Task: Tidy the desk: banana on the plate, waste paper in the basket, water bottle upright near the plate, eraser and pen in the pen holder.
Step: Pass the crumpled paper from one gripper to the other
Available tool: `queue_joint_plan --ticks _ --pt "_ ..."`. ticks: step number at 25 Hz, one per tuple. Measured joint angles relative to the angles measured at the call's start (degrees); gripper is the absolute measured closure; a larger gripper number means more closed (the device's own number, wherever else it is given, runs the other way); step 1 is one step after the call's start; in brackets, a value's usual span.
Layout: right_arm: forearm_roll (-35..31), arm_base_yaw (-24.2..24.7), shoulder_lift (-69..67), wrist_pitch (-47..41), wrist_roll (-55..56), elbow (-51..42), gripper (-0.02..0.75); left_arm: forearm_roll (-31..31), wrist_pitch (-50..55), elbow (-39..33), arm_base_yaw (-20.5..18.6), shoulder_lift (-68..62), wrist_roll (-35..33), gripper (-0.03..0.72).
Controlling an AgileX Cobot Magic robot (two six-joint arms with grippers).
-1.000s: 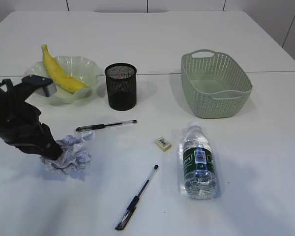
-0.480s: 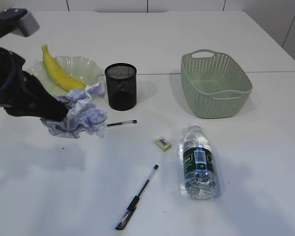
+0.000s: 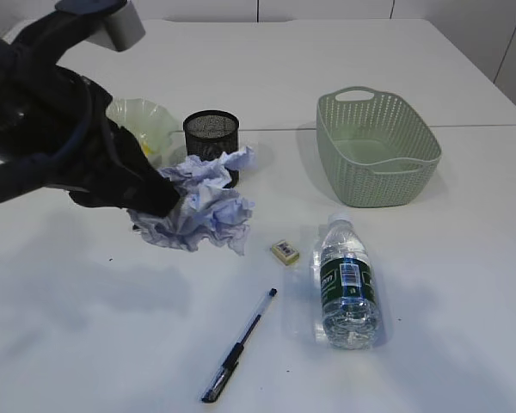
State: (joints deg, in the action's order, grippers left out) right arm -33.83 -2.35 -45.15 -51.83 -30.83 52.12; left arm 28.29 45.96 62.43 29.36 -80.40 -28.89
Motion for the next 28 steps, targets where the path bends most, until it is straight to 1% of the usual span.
queue_joint_plan --ticks 3,9,12,17,19,21,25,28 --pt "-2.4 0.0 -0.3 -0.1 -0.4 0.0 0.220 -0.5 -0.4 0.0 1.9 0.0 3.2 0.656" --pt "-10.0 0.0 -4.3 -2.3 -2.6 1.0 0.220 -0.7 -1.6 0.0 2.2 0.0 4.8 0.657" --pt "-11.7 0.0 -7.8 -4.5 -2.6 2.9 0.220 -0.7 -1.7 0.0 2.2 0.0 4.8 0.657" --pt "-12.6 -0.1 -12.5 -5.7 -2.6 6.8 0.220 -0.7 -2.2 0.0 2.2 0.0 4.8 0.657" --pt "-12.6 -1.7 -14.3 -5.9 -2.6 8.5 0.220 -0.7 -2.7 0.0 2.2 0.0 4.8 0.657" --pt "-12.6 -4.5 -16.1 -5.7 -2.6 9.7 0.220 -0.7 -3.1 0.0 2.2 0.0 4.8 0.657" --pt "-7.9 -11.7 -20.6 -3.5 -1.3 11.7 0.220 -0.7 -3.3 0.0 2.2 0.0 4.9 0.657" --pt "-6.6 -15.6 -24.1 -2.7 0.1 12.4 0.220 -0.7 -3.5 0.0 2.2 0.0 5.0 0.657"
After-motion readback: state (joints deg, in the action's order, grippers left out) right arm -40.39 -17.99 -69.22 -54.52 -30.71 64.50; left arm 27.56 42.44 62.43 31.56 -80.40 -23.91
